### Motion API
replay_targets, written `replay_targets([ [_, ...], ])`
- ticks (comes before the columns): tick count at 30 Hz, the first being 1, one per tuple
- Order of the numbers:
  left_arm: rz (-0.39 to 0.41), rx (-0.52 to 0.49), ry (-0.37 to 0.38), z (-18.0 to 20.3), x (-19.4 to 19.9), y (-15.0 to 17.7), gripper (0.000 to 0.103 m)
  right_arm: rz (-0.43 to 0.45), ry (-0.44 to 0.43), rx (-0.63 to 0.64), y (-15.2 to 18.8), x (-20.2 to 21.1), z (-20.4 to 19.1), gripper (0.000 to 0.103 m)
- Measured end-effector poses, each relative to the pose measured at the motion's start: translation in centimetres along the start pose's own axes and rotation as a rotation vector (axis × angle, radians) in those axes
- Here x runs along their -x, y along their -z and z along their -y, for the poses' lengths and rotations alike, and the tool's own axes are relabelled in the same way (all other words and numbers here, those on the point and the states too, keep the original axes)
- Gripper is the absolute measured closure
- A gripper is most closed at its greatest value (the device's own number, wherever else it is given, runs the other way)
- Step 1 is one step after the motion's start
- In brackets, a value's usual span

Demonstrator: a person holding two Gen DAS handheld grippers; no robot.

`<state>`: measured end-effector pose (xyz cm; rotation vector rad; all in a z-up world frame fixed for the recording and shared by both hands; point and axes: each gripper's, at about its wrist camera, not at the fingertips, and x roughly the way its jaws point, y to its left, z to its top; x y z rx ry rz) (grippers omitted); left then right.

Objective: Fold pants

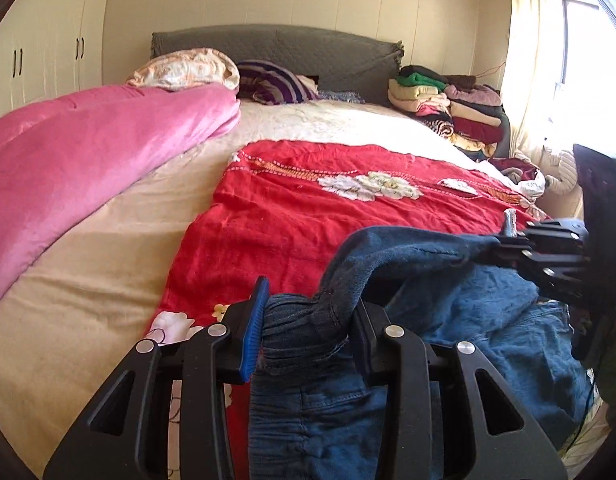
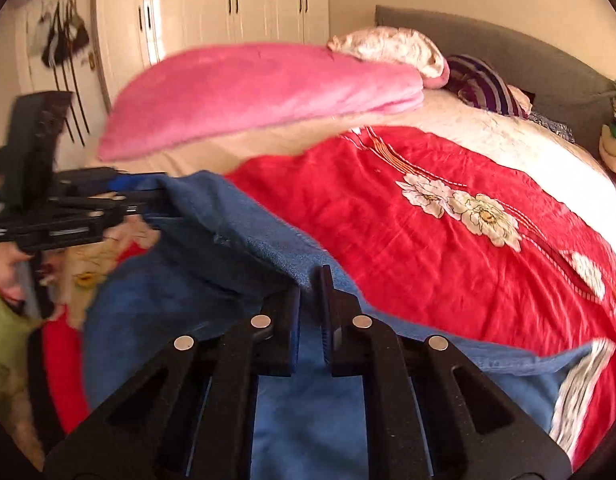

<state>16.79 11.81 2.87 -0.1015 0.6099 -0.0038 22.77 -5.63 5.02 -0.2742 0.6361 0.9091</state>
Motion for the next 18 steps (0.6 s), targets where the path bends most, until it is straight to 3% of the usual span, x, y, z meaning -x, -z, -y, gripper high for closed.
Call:
replay_targets([
  [6,0.068,-0.003,0.026,0.7,3.8,1.5,0.067,0.078,-0.062,-0.029,2.5,5.5,-3.5,0.101],
  [10,0.083,-0.002,0.021,0.7,6.0,3.0,0.067,0.077,-0.105,-0.009,4.0,7.3,-6.0,0.101],
  [18,-0.001,0.020,0.031,0.1,7.4,7.7,0.067,-0.007,-0.153,0.019,7.7,7.7,-9.9,0.101],
])
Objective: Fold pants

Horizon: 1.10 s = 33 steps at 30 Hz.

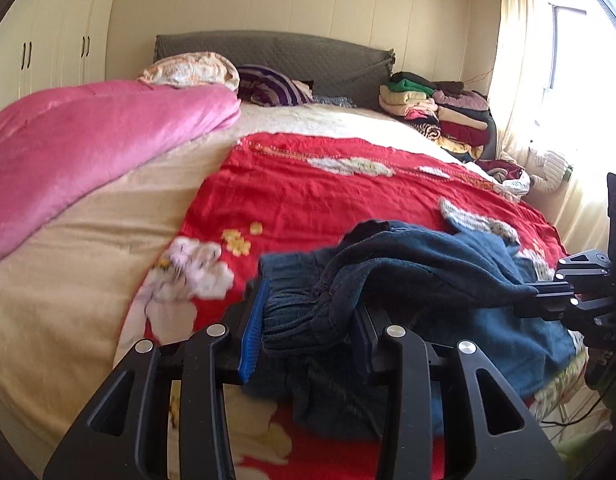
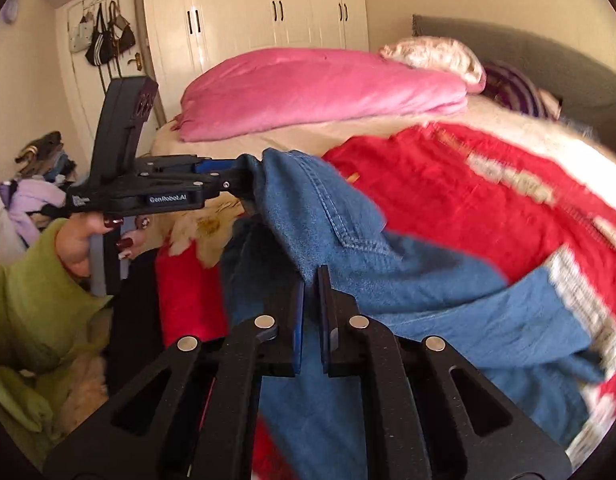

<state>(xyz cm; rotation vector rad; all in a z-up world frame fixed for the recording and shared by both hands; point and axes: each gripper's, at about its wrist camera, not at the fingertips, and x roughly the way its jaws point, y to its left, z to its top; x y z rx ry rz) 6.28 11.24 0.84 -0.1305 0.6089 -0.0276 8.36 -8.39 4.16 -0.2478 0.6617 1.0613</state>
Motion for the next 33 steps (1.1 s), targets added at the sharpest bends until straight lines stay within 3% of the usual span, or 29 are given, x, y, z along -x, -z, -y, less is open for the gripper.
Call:
replay_targets([
  [6,-0.039,0.000,-0.014,-0.3,0.5,1.8,0.063,-0.070,-0.011,0.008,2.3,-1.3,-1.6,0.101],
  [11,-0.067,0.051,-0.016,-1.6,1.4,2.8,0.048,-0.095,-0.010,0.023,3.3,-1.7,-2.1,0.101],
  [16,-0.064,0.073,-0.032,-2.3,4.0,3.6,0.048,-0.100,-0.036,0.032,3.6,-1.6,-2.6,0.101],
  [22,-0.014,0.089,-0.037,-1.4,6.8,2.5,0.056,-0.129,-0.045,0.025,4.5,-2.2,-2.9,0.101],
  [23,-0.012,0.072,-0.021,-0.5,6.7,2.0,0.064,-0.131,-0.051,0.021,4.6,-2.3,-2.9,0.101],
  [27,-0.056,0.006,0.083,3.1,4.0,1.2,0.068,-0.157,-0.065,0.007,5.2,-3.0,-3.4,0.100],
  [29,-0.113,-0.037,0.055,4.2,2.0,1.7,0.069,-0.160,-0.064,-0.001,5.3,-3.0,-3.4,0.099],
  [31,-0.208,-0.063,-0.026,4.1,-0.8,3.0,0.069,-0.169,-0.077,-0.012,5.4,-2.9,-3.3,0.097],
  [33,-0.252,-0.047,-0.037,3.4,-2.5,4.0,0.069,-0.182,-0.112,-0.019,5.5,-2.6,-3.5,0.097],
])
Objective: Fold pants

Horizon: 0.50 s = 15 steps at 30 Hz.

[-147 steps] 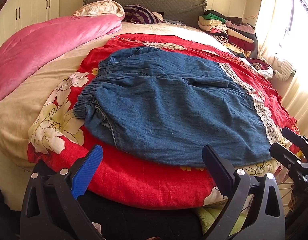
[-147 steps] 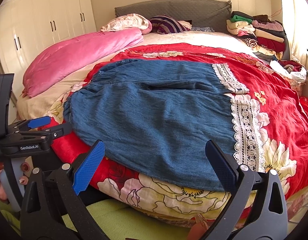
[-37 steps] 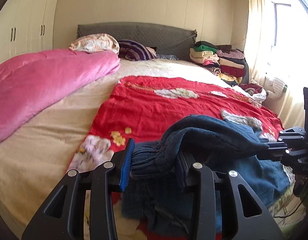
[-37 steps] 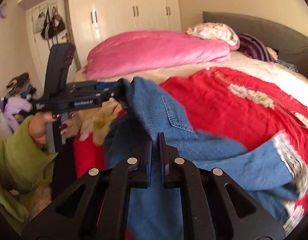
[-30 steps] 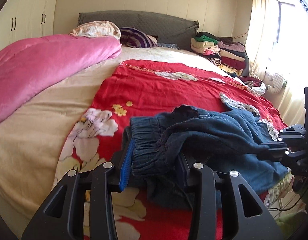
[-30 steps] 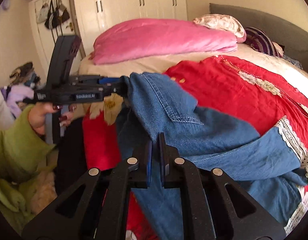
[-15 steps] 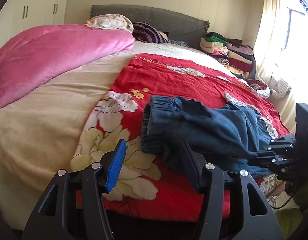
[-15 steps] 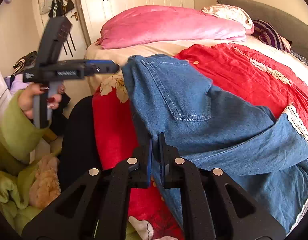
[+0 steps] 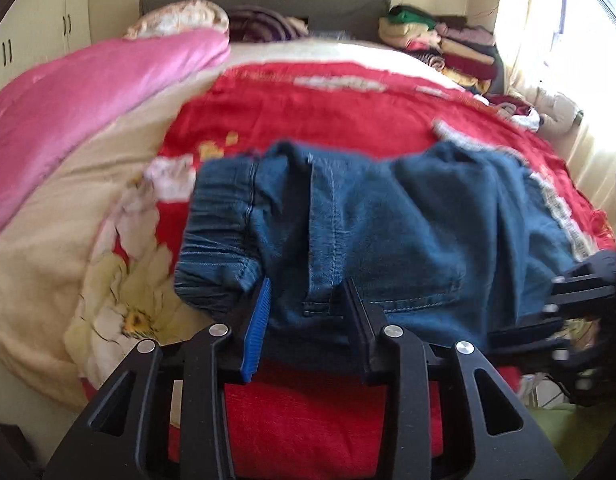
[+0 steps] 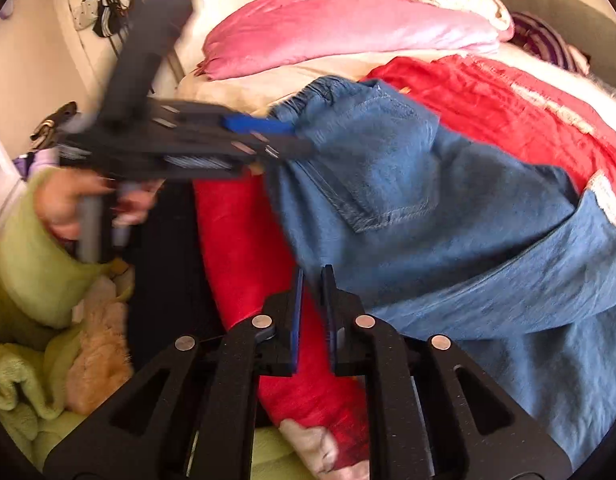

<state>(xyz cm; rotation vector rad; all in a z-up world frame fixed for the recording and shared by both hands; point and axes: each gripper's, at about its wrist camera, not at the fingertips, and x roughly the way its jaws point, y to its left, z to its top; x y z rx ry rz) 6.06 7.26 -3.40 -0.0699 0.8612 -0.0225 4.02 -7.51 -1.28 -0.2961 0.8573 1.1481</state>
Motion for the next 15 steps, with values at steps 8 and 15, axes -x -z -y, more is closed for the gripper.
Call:
replay_targets([
  [8,0.007,0.024,0.032,-0.8,-0.9,0.8,0.069,0.092,0.121,-0.006,-1.4,1.5,-0.2,0.086],
  [15,0.011,0.022,0.030,-0.5,-1.2,0.6,0.069,-0.076,0.190,-0.095,-0.4,-3.2,1.6,0.082],
])
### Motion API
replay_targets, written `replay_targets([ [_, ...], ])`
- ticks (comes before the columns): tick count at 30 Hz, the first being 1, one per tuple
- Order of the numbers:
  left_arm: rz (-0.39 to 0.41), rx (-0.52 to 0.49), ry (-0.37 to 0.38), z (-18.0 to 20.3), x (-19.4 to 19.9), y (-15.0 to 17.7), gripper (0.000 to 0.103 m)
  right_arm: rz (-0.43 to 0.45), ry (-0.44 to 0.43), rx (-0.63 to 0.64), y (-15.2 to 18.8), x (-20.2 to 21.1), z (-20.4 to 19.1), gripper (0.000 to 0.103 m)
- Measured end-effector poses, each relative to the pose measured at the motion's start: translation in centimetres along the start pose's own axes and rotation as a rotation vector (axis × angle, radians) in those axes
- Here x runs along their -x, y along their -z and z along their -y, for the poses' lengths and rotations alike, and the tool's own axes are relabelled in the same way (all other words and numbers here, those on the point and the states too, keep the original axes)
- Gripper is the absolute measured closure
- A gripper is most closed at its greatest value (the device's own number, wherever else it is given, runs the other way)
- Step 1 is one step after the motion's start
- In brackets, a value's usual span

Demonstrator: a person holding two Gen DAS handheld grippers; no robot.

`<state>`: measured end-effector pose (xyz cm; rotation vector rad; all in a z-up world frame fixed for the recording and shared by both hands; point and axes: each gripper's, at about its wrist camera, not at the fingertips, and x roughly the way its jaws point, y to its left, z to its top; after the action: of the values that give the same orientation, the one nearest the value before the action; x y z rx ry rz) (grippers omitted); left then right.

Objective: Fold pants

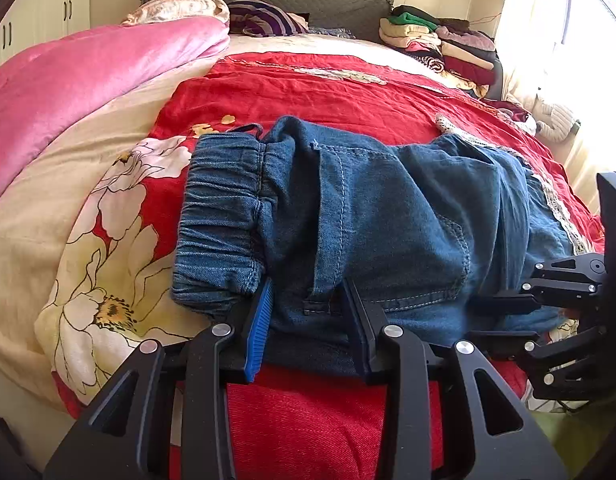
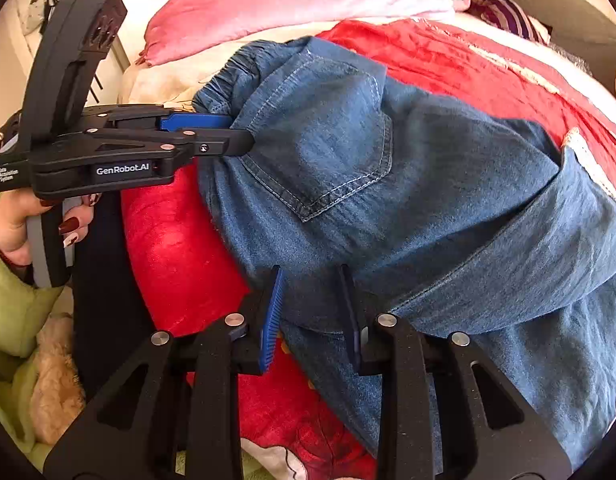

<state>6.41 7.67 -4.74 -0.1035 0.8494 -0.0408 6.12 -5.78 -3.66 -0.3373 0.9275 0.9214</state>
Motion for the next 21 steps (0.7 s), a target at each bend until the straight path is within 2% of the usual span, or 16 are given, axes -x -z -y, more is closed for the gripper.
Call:
replay_targets([
  [2,0.002,0.002,0.001,0.0,0.0,0.0,0.069,0.009,-0.021,-0.014,-0.1,0.4,0.1,0.081],
  [4,0.007,0.006,0.004,-0.1,0.0,0.0,0.069,0.031,-0.033,-0.032,0.0,1.3,0.5,0.076],
  [9,0.030,0.019,0.006,0.1,1.0,0.1,0.069,0.115,-0.015,-0.040,-0.7,3.8,1.1,0.060],
  [13,0.076,0.021,0.016,0.4,3.0,-0.2,0.068,0.163,0.017,-0.064,-0.9,5.5,2.2,0.054],
  [15,0.101,0.025,0.013,0.5,4.1,-0.3,0.065,0.186,0.040,-0.084,-0.7,6.4,2.9,0.047],
  [17,0.129,0.022,0.005,0.8,5.3,-0.5,0.056,0.208,0.062,-0.100,-0.7,7.3,3.7,0.043],
  [21,0.183,0.011,0.010,1.3,7.5,-1.1,0.046,0.249,0.118,-0.121,-0.7,8.8,5.2,0.036],
])
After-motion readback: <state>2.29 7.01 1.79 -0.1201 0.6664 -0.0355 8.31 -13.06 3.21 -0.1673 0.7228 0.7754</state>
